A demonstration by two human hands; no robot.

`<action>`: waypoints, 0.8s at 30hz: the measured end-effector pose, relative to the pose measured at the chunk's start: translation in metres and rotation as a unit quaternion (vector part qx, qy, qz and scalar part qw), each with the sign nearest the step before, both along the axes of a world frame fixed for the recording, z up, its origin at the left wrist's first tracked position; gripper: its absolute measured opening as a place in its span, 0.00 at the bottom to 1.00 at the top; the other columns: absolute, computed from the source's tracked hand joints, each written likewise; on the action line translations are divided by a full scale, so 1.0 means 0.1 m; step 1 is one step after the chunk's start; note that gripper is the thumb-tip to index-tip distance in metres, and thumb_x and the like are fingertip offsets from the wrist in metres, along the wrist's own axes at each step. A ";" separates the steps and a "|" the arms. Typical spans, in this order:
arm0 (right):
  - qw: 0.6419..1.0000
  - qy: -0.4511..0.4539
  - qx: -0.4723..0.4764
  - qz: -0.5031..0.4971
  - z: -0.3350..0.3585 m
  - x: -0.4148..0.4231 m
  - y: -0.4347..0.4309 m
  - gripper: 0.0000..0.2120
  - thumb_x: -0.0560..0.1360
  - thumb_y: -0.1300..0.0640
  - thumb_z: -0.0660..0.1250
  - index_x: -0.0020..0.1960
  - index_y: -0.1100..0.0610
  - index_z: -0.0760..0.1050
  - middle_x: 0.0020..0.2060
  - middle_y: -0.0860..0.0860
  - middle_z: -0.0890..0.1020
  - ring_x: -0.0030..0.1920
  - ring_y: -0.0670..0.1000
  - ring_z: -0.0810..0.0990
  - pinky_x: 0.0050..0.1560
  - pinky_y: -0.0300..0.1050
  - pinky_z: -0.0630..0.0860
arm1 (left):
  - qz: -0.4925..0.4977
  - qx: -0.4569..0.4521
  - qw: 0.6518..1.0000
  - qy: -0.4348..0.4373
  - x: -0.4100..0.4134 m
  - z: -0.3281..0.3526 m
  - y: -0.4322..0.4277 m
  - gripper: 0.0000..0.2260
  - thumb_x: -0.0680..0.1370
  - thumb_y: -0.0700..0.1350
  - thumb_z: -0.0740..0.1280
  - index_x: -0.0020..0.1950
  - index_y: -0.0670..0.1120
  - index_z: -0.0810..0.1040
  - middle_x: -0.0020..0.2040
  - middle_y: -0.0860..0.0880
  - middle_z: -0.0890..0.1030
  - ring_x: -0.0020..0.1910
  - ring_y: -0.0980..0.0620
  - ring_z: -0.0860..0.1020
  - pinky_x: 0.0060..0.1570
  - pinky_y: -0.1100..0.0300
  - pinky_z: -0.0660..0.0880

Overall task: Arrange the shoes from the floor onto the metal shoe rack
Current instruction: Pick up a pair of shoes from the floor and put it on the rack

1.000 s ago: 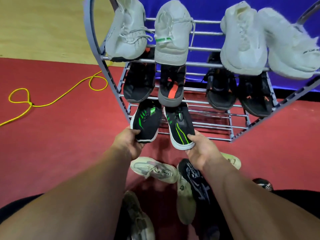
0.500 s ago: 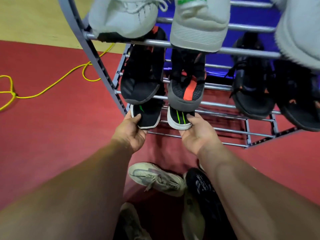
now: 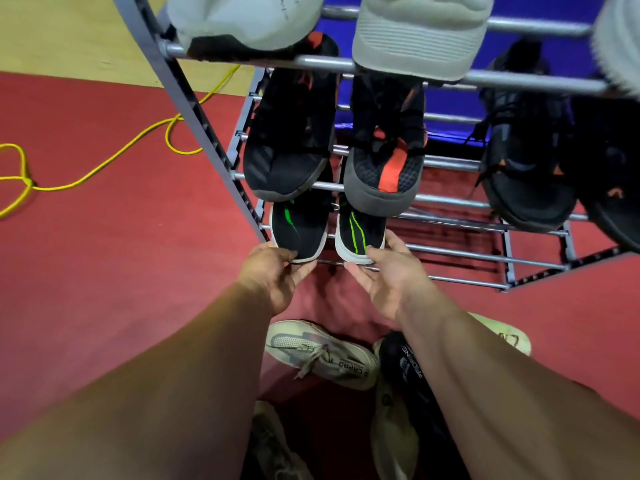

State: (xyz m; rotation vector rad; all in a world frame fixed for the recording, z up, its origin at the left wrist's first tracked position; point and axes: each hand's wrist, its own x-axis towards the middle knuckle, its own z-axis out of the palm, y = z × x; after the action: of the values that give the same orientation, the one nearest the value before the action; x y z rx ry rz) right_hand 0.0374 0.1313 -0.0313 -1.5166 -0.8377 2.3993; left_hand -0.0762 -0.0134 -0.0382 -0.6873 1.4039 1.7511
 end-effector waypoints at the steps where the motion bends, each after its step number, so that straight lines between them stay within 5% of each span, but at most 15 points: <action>1: 1.000 0.001 0.000 -0.001 0.00 0.00 0.00 0.26 0.82 0.70 0.61 0.74 0.47 0.71 0.57 0.52 0.86 0.56 0.59 0.86 0.51 0.51 0.85 | 0.009 0.010 1.000 0.004 0.00 -0.02 -0.01 0.22 0.78 0.26 0.57 0.72 0.36 0.69 0.60 0.36 0.82 0.43 0.42 0.86 0.37 0.51 0.83; 4: 1.000 0.010 -0.004 -0.011 -0.01 -0.03 -0.01 0.27 0.82 0.70 0.61 0.74 0.46 0.71 0.58 0.52 0.85 0.56 0.59 0.85 0.51 0.50 0.85 | 0.030 0.030 0.999 0.013 -0.01 -0.03 -0.03 0.23 0.78 0.25 0.56 0.71 0.40 0.69 0.57 0.38 0.83 0.42 0.43 0.86 0.38 0.50 0.83; 7: 1.000 0.025 -0.006 -0.010 0.00 -0.09 -0.02 0.24 0.83 0.70 0.60 0.72 0.47 0.72 0.59 0.53 0.85 0.56 0.57 0.85 0.52 0.50 0.84 | 0.040 0.060 0.997 0.019 -0.01 0.00 -0.02 0.22 0.79 0.25 0.56 0.70 0.42 0.70 0.60 0.37 0.82 0.51 0.39 0.85 0.44 0.46 0.84; 11: 0.999 0.034 -0.012 -0.015 0.01 -0.14 0.01 0.18 0.83 0.69 0.60 0.60 0.46 0.75 0.61 0.54 0.84 0.59 0.57 0.84 0.58 0.52 0.83 | 0.037 0.080 0.996 0.020 -0.06 0.02 0.03 0.19 0.81 0.28 0.58 0.68 0.44 0.71 0.62 0.37 0.82 0.56 0.38 0.83 0.48 0.47 0.84; 17: 1.000 0.027 0.002 -0.004 -0.08 -0.12 0.03 0.26 0.83 0.68 0.62 0.75 0.46 0.68 0.63 0.53 0.83 0.60 0.57 0.84 0.60 0.53 0.82 | 0.044 0.043 0.998 -0.016 -0.10 -0.09 0.04 0.09 0.82 0.35 0.63 0.62 0.40 0.77 0.49 0.44 0.85 0.38 0.52 0.85 0.40 0.57 0.84; 20: 1.000 0.020 0.005 -0.011 -0.07 -0.13 0.03 0.26 0.83 0.68 0.61 0.74 0.45 0.68 0.63 0.55 0.83 0.60 0.58 0.83 0.59 0.53 0.82 | 0.047 0.040 0.998 -0.023 -0.11 -0.10 0.05 0.04 0.82 0.35 0.64 0.53 0.40 0.78 0.45 0.45 0.83 0.40 0.52 0.82 0.45 0.57 0.84; 24: 1.000 0.027 0.000 -0.016 -0.07 -0.12 0.02 0.27 0.82 0.68 0.62 0.75 0.45 0.68 0.63 0.55 0.83 0.60 0.59 0.83 0.60 0.54 0.82 | 0.061 0.053 0.997 -0.009 -0.11 -0.11 0.04 0.10 0.83 0.35 0.61 0.63 0.40 0.78 0.50 0.45 0.84 0.47 0.50 0.83 0.55 0.53 0.82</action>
State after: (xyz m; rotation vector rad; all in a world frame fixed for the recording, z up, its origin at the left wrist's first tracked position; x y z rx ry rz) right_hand 0.0257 0.1333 -0.0386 -1.4471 -0.7961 2.4072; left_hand -0.0876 -0.0090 -0.0496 -0.7419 1.2698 1.8952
